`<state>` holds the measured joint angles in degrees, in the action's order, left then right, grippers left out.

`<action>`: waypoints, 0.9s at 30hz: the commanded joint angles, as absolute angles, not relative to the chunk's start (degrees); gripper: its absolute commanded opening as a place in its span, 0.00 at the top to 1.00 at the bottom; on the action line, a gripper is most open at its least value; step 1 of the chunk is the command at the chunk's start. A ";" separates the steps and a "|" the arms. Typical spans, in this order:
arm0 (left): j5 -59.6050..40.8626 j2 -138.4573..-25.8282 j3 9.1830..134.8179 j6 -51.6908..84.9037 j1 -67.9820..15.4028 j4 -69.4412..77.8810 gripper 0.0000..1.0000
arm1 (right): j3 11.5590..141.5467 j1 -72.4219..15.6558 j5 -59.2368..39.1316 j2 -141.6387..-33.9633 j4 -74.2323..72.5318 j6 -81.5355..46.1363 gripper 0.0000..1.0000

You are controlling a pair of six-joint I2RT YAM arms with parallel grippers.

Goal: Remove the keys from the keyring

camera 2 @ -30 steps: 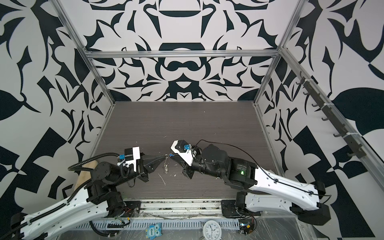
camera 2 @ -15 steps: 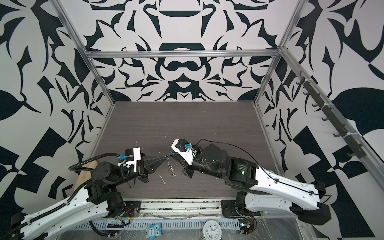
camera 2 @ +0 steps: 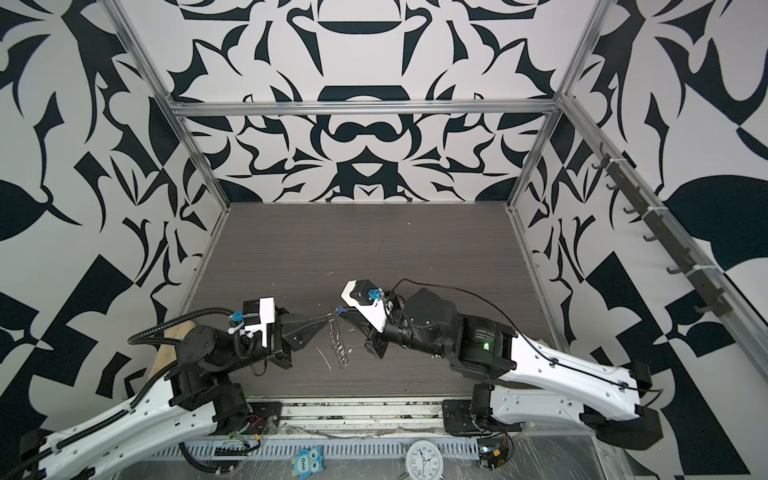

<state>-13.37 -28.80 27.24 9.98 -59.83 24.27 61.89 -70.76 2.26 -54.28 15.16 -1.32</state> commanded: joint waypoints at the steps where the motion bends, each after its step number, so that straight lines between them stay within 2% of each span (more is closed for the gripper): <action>1: -18.86 -26.94 27.38 11.73 -60.08 29.03 1.00 | 61.62 -69.78 5.69 -52.66 12.51 -2.03 1.00; 18: -22.01 -28.11 27.69 15.82 -60.11 35.78 1.00 | 59.86 -68.97 4.66 -52.50 11.85 -2.90 1.00; 27: -22.46 -28.99 29.16 15.75 -60.11 33.50 1.00 | 60.87 -68.07 5.92 -51.07 13.00 -2.64 1.00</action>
